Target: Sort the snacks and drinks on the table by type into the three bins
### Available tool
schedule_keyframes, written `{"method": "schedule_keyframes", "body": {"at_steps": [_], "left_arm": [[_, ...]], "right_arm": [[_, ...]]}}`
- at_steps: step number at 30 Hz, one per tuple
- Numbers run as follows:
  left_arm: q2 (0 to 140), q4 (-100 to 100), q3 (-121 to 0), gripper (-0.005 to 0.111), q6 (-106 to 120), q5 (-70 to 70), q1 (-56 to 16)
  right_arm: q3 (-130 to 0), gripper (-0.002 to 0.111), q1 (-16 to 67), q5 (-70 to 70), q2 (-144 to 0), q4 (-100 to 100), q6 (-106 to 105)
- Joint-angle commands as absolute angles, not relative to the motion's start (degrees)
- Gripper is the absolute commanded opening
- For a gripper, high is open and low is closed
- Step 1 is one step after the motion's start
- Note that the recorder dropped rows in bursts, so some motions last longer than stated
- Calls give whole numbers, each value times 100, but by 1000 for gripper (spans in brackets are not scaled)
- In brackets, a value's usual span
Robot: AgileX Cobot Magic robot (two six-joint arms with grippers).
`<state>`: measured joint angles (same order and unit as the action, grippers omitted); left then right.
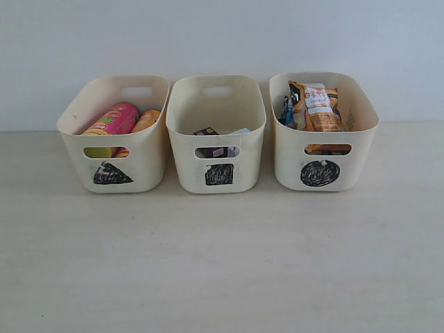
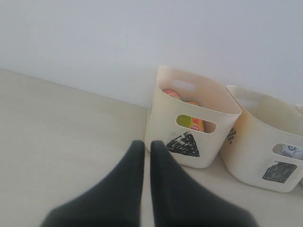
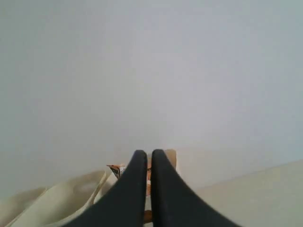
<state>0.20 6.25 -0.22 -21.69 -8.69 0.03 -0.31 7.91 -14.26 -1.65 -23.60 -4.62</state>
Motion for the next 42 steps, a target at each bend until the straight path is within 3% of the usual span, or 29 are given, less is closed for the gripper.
{"method": "schedule_keyframes", "body": {"at_steps": [1,13,19,31,35,42], "left_arm": [[0,577,0,4,-2095,-862,38],[0,577,0,4,-2095,-862,38],[0,577,0,4,-2095,-862,38],[0,577,0,4,-2095,-862,38],[0,577,0,4,-2095,-862,38],[0,577,0,4,-2094,-769,38]], "right_arm": [[0,0,797,-1153,0,-2124,-590],[0,0,797,431,0,-1360,-1231],[0,0,797,297,0,-1318,-1260],[0,0,797,1037,0,-1164,-1086],[0,0,797,1981,0,-1181,-665],[0,0,797,2045,0,-1168,-681]]}}
